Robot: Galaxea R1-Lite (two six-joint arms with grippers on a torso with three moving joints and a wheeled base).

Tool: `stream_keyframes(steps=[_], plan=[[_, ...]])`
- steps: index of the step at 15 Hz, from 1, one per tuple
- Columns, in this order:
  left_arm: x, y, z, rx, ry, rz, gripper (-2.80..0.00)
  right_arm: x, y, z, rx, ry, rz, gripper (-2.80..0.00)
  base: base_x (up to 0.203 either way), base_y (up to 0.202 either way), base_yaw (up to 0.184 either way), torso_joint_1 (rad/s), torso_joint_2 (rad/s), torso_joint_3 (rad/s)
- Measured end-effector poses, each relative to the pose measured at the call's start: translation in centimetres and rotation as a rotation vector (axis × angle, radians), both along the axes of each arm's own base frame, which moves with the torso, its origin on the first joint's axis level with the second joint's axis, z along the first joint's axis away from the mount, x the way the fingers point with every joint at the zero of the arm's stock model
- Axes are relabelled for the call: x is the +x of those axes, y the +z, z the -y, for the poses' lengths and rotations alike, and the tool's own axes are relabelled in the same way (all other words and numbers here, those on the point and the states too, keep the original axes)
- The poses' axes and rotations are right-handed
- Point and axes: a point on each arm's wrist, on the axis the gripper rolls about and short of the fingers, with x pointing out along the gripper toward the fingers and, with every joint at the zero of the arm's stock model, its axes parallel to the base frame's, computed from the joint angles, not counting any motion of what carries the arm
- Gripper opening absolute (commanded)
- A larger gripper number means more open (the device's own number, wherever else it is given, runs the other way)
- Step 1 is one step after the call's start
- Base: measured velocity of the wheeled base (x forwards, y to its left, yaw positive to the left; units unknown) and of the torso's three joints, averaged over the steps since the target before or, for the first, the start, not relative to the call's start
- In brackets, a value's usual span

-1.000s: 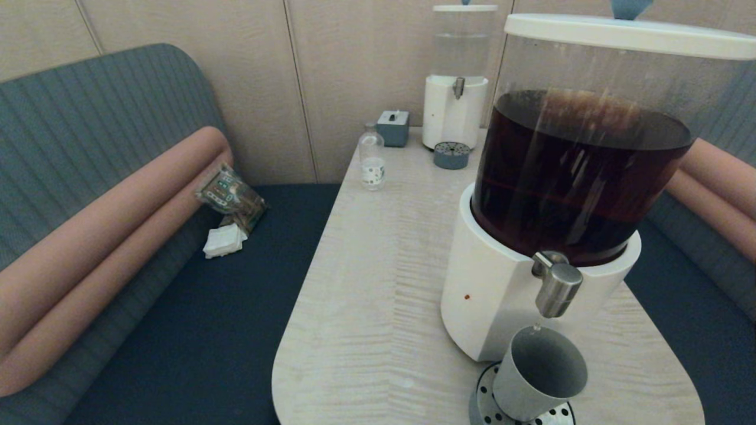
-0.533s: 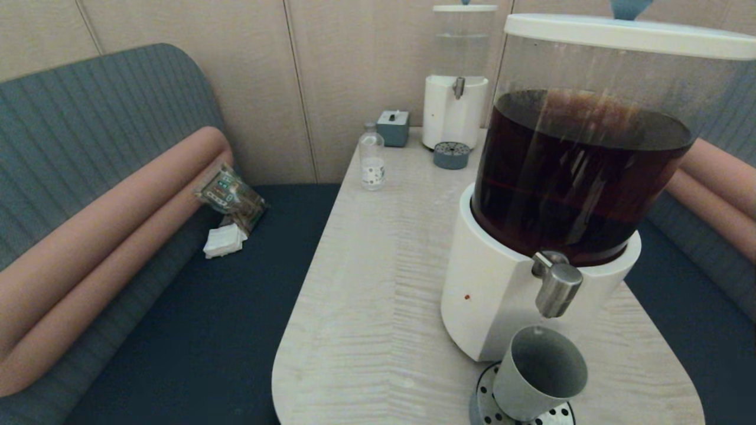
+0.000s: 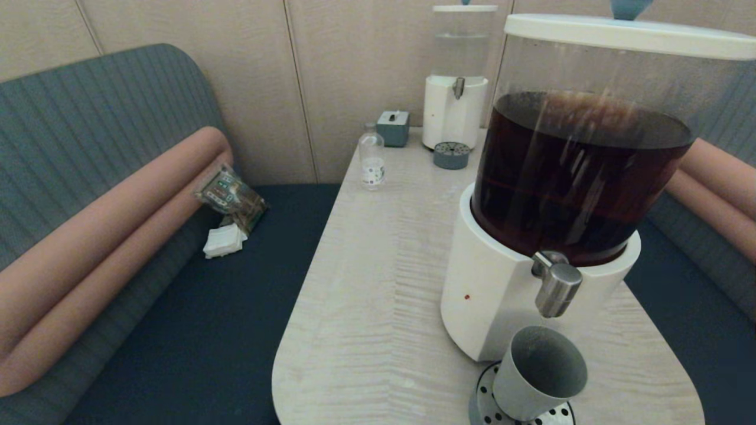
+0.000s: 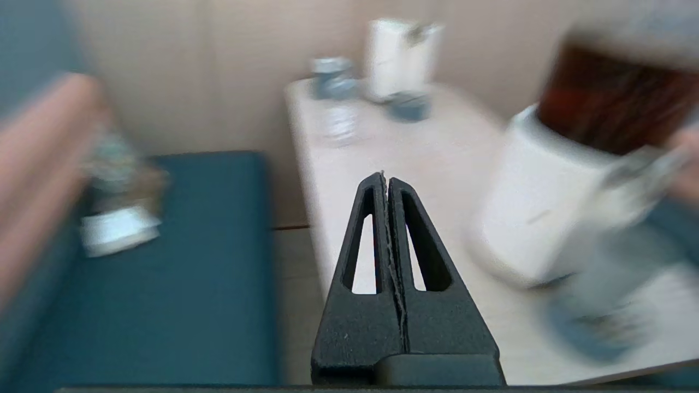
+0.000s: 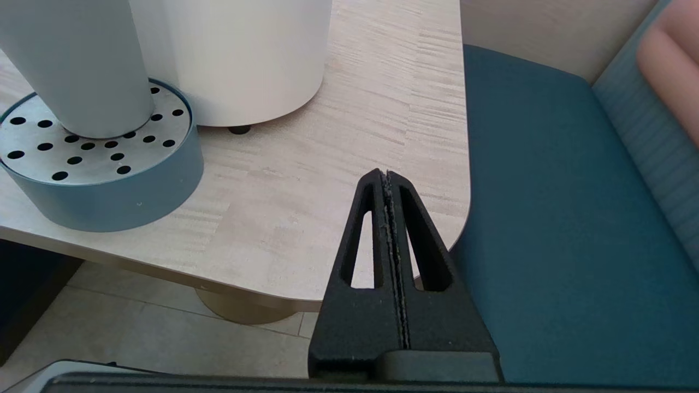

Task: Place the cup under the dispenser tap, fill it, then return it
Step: Turn off the faucet

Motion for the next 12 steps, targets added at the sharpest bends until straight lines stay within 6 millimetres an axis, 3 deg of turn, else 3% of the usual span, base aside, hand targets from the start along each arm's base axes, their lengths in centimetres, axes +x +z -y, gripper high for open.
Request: stream_keyframes(steps=[3,5,8,12], plan=[[2.8,4.8,0.2,-0.131,-0.129,-0.068,-2.80,0.0,0.0,0.0,0.000,0.000,0.000,-2.80,0.000,0.000,0.000,0.000,0.00,0.000],[5.6,6.3,0.5,-0.162,-0.250,-0.157,-2.80,0.0,0.0,0.0,0.000,0.000,0.000,-2.80,0.000,0.000,0.000,0.000,0.00,0.000],[8.3,6.1,0.9,-0.084,-0.436,-0.230,-2.80,0.0,0.0,0.0,0.000,0.000,0.000,-2.80,0.000,0.000,0.000,0.000,0.00,0.000],[11.2,4.3,1.5,0.037,-0.580,-0.291,-2.80,0.0,0.0,0.0,0.000,0.000,0.000,-2.80,0.000,0.000,0.000,0.000,0.00,0.000]])
